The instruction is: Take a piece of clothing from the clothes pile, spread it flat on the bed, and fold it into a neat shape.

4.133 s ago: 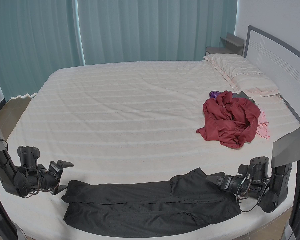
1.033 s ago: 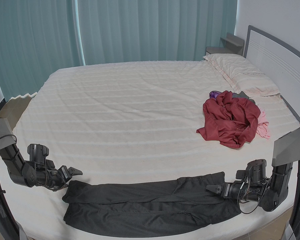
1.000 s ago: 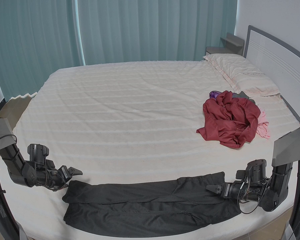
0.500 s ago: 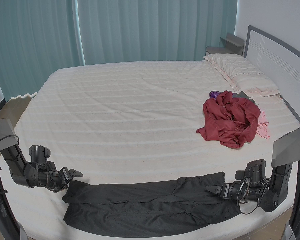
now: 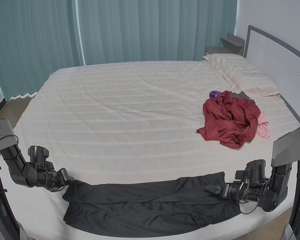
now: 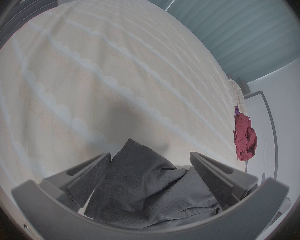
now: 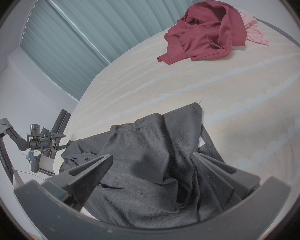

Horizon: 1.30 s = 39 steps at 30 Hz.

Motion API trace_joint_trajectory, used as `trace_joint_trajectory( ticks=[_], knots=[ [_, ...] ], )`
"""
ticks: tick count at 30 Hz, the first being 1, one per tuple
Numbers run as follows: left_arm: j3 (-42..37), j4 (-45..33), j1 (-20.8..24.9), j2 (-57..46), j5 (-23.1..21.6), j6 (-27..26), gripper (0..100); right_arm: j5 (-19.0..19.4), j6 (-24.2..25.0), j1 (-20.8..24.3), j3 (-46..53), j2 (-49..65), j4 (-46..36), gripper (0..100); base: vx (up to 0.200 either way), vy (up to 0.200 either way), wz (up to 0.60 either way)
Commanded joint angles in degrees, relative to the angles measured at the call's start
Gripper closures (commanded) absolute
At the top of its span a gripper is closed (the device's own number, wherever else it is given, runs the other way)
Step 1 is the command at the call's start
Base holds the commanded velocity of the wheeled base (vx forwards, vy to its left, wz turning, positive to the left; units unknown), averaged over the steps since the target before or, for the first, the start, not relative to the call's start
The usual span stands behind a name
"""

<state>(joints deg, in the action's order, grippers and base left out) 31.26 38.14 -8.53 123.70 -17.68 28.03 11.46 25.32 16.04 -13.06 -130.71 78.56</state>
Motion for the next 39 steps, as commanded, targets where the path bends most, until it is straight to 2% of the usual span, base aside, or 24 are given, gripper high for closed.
trace_joint_trajectory(
  ticks=[1,8,13,19,27,28,39],
  knots=[
    [0.0,-0.1,-1.0,-0.3,0.2,-0.2,100,0.0,0.0,0.0,-0.1,-0.5,0.0,0,0.000,0.000,0.00],
    [0.5,0.0,-1.0,-2.1,0.1,0.9,100,0.0,0.0,0.0,-0.2,-0.2,0.1,0,0.000,0.000,0.00],
    [2.4,-0.2,-0.8,-5.0,0.1,6.9,100,0.0,0.1,-0.1,-0.3,-0.2,0.7,0,0.000,0.000,0.00],
    [4.6,-0.2,-1.0,-4.3,0.3,10.6,100,-0.1,0.1,-0.2,-0.2,-0.3,1.2,0,0.000,0.000,0.00],
    [5.2,-0.2,-1.0,-0.9,0.7,10.6,100,-0.1,0.1,-0.2,-0.3,-0.5,1.2,0,0.000,0.000,0.00],
    [5.5,-0.2,-1.0,-0.3,0.7,10.6,0,-0.1,0.1,-0.1,-0.3,-0.6,1.2,0,0.000,0.000,0.00],
    [5.5,-1.0,-1.0,1.2,0.8,10.2,0,-0.1,0.1,-0.1,-0.2,-0.7,1.2,0,0.000,0.000,0.00]
  ],
)
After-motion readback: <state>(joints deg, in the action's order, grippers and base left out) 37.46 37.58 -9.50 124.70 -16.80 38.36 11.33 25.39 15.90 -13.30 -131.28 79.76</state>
